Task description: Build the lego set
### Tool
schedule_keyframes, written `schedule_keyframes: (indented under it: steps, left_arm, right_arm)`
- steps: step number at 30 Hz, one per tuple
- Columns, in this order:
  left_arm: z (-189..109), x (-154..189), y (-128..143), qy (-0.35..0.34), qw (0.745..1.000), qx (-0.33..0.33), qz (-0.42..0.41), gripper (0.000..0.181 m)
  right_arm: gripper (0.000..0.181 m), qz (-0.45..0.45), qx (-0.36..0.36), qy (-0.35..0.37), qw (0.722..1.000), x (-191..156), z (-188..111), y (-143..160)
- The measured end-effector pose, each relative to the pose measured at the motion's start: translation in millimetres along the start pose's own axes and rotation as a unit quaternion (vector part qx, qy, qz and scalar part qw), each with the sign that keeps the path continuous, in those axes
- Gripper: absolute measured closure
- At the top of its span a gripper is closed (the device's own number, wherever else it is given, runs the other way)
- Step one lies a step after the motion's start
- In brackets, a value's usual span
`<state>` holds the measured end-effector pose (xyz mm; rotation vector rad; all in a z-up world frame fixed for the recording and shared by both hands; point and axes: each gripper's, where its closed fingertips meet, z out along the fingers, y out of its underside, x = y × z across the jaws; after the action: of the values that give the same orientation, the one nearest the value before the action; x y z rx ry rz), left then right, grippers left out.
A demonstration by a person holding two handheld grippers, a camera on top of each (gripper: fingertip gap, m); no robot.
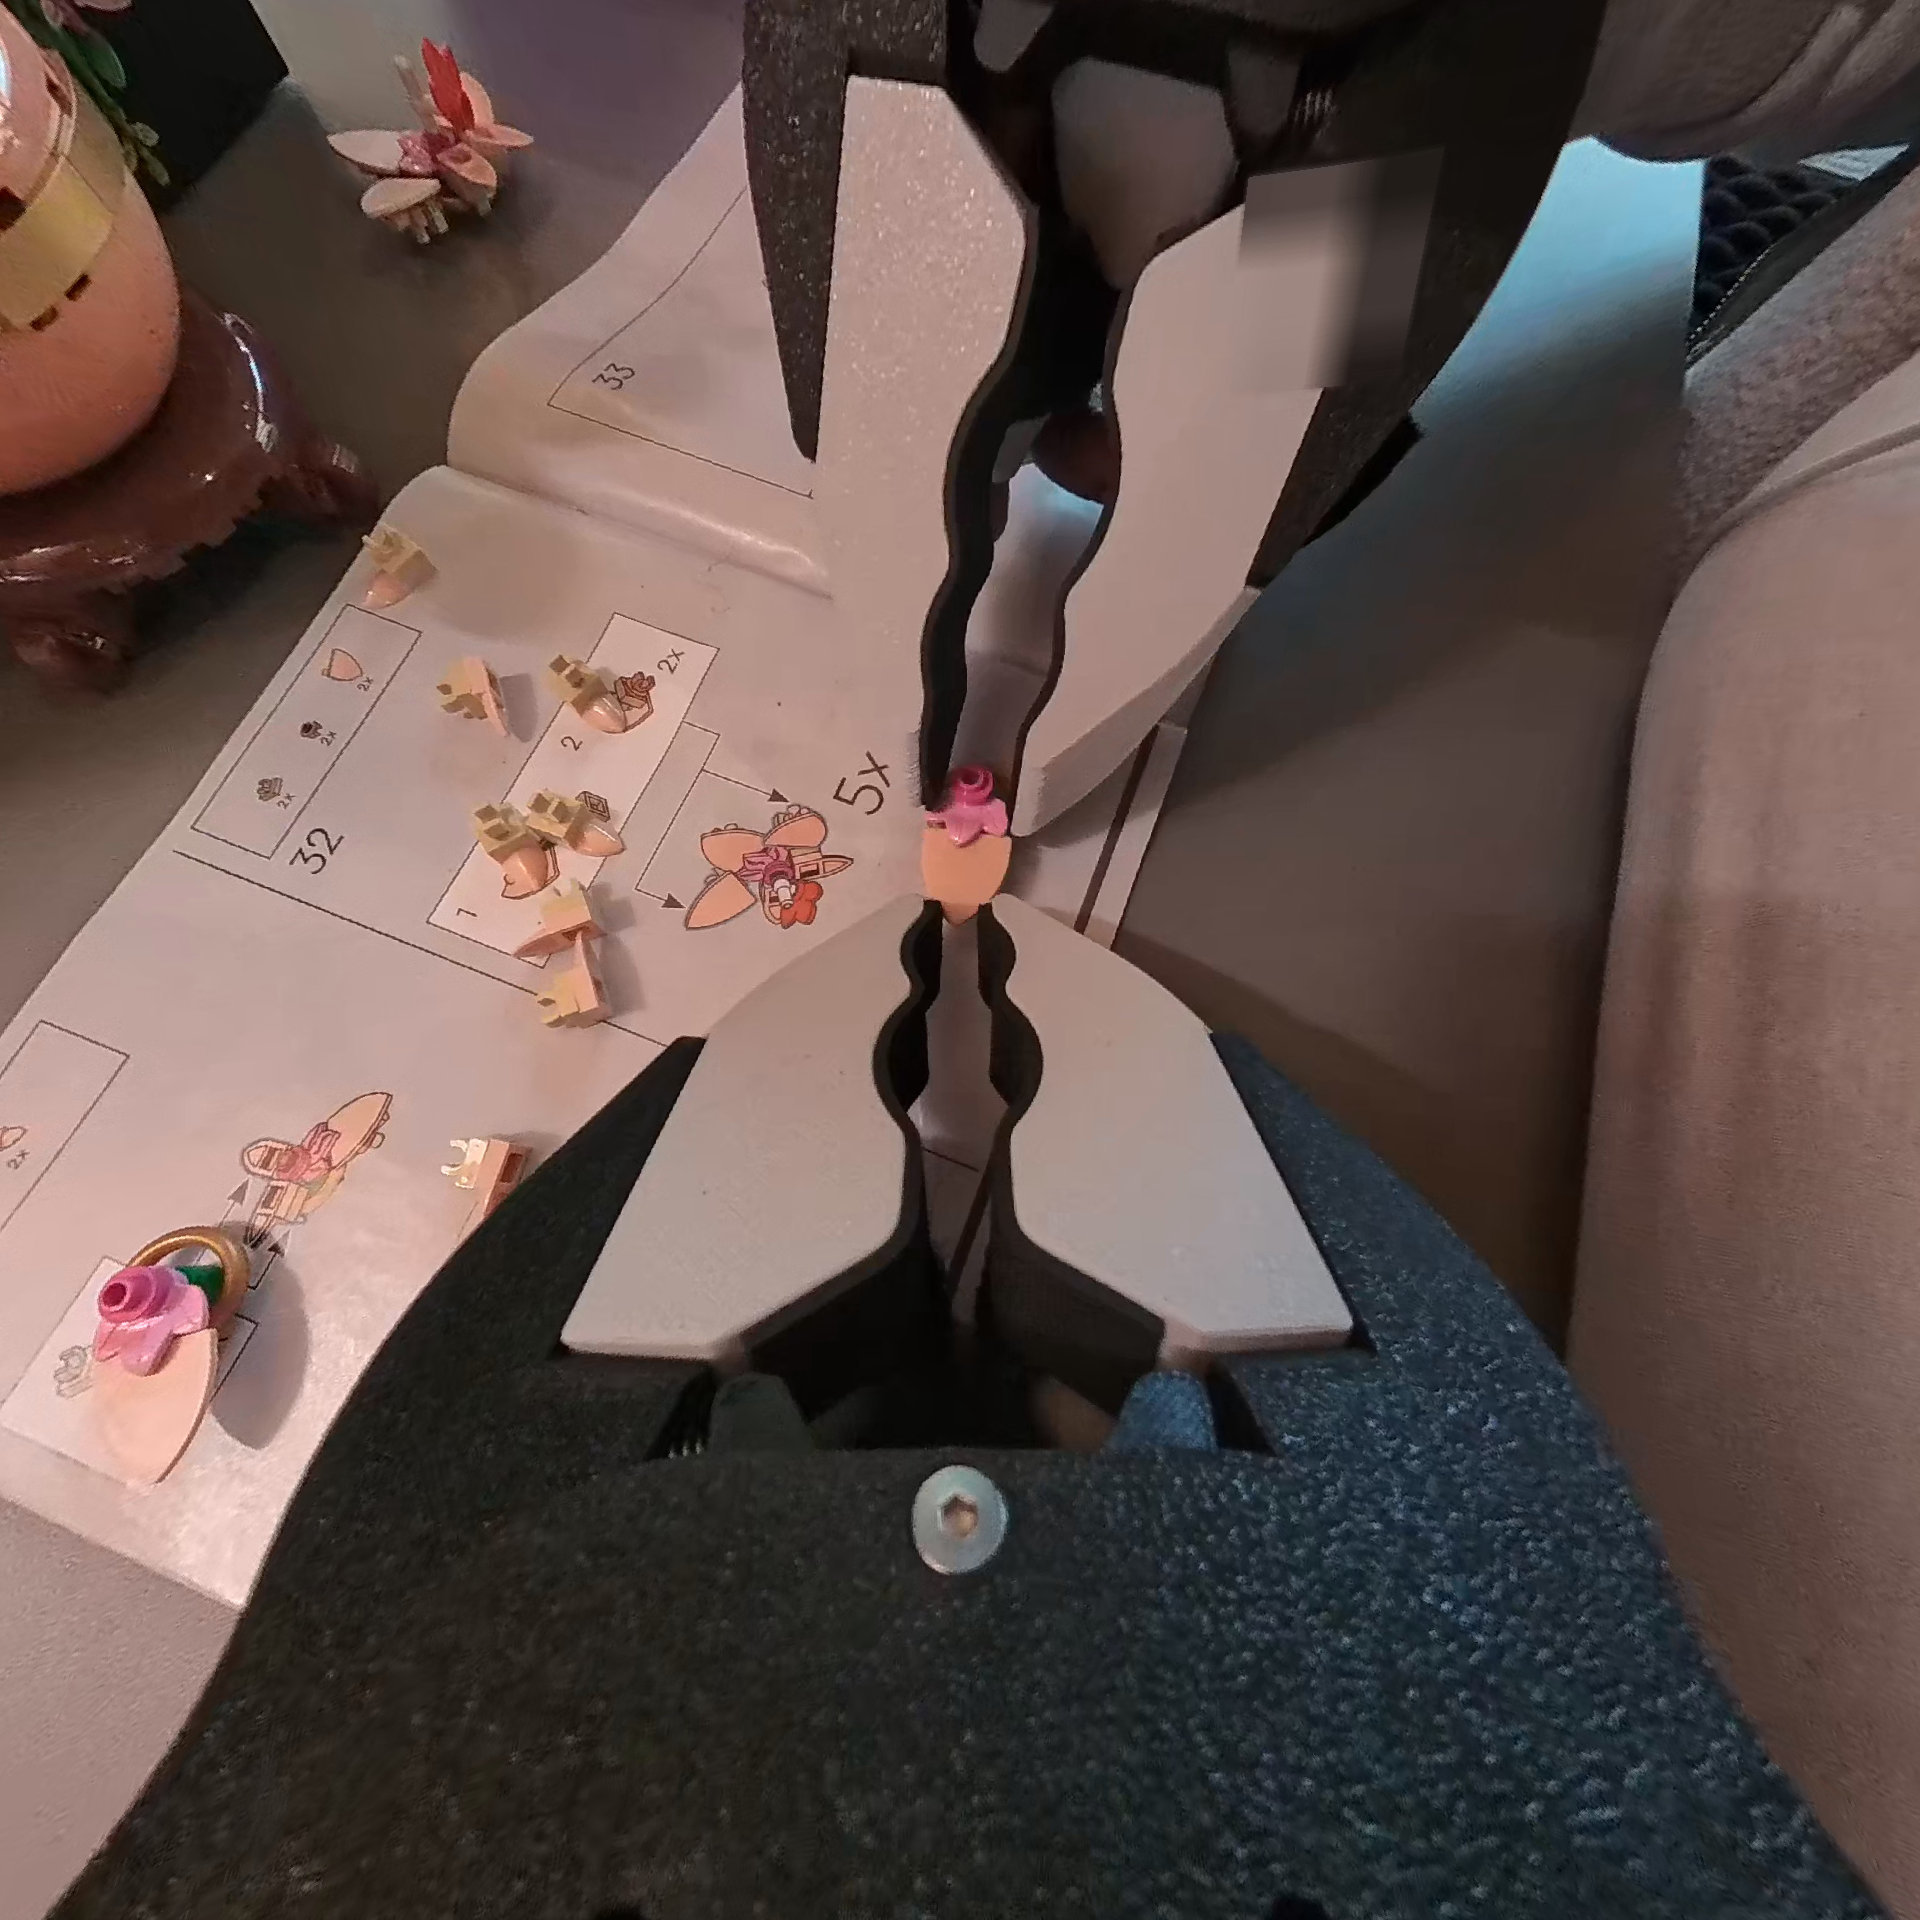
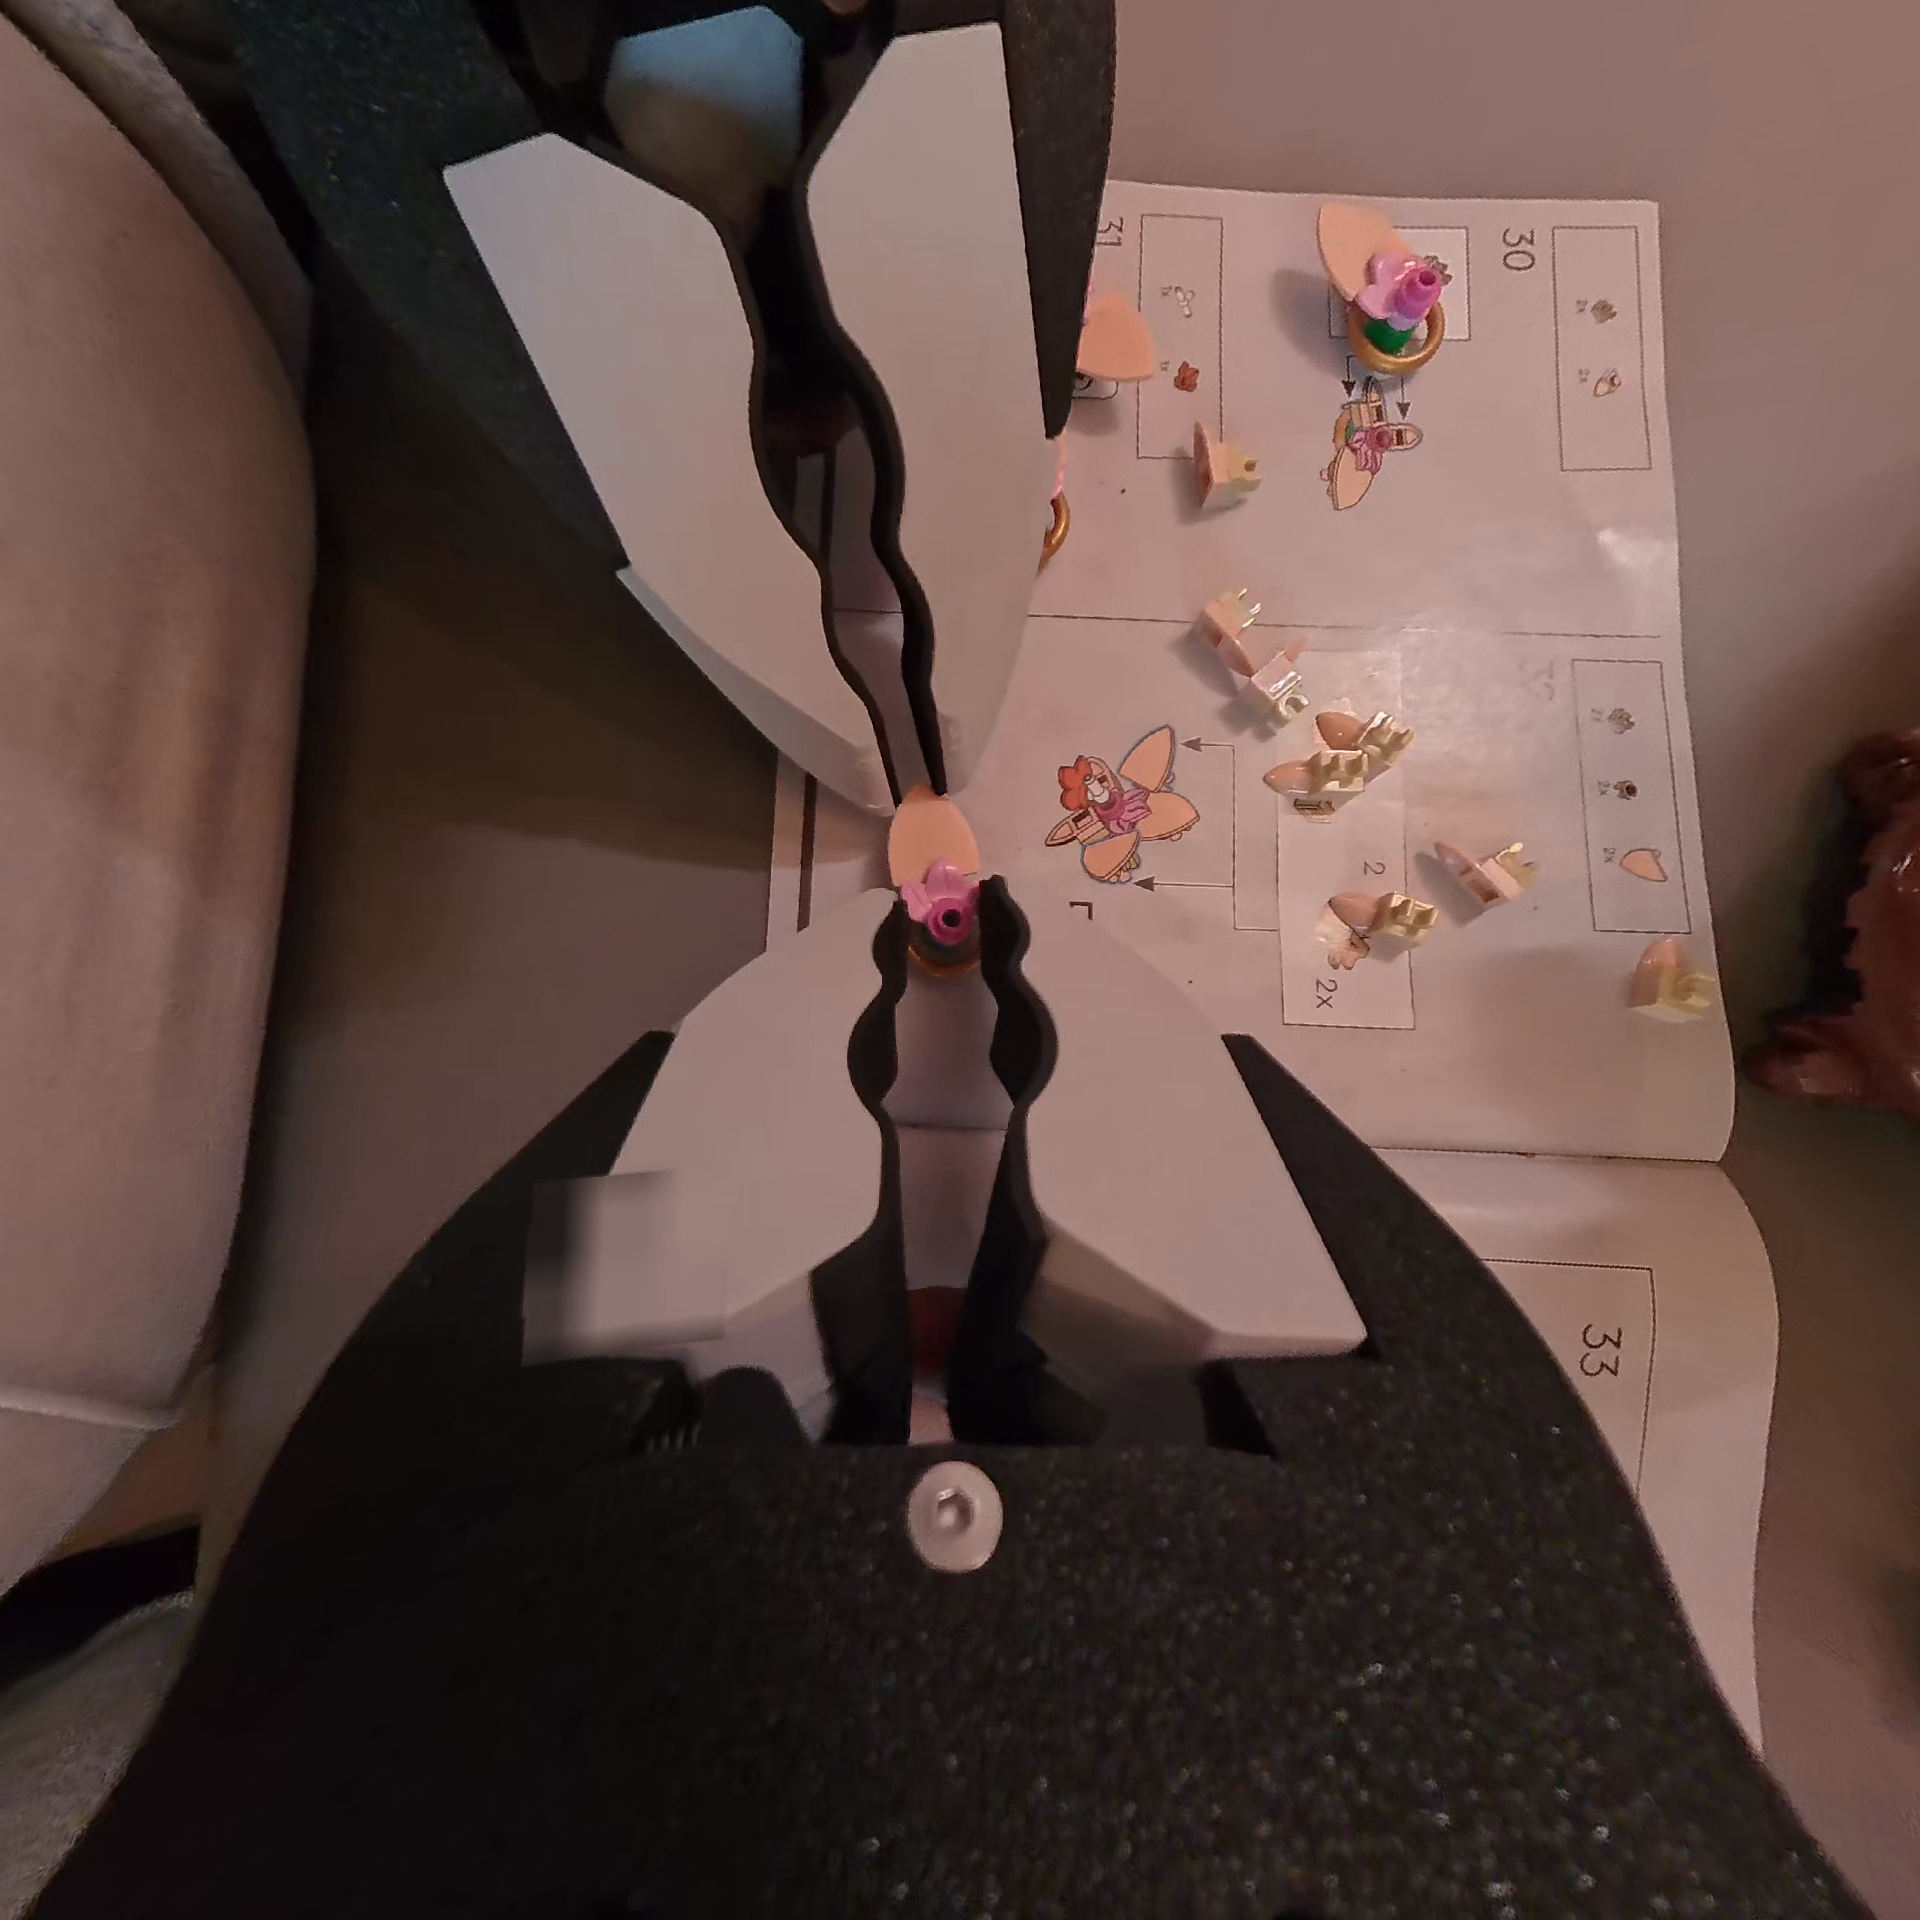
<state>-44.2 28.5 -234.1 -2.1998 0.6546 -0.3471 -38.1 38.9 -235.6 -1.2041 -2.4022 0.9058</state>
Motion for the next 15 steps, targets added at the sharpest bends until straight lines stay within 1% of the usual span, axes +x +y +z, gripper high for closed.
schedule_keyframes:
  steps: [1, 8, 15]
  left_arm:
    - [0.0, 0.0, 0.0, 0.000, 1.000, 0.000, 0.000, 0.175]
    - [0.3, 0.4, -0.3, 0.006, 1.000, 0.001, -0.002, 0.175]
    - [0.7, 0.6, -0.4, 0.005, 1.000, 0.002, 0.001, 0.175]
  right_arm:
    - [0.168, -0.002, 0.001, -0.002, 1.000, 0.0, 0.0, 0.0]
    - [0.168, -0.056, 0.000, -0.008, 0.998, -0.7, -0.2, 0.1]
    - [0.169, -0.068, -0.001, -0.012, 0.998, -1.1, -0.3, -0.1]
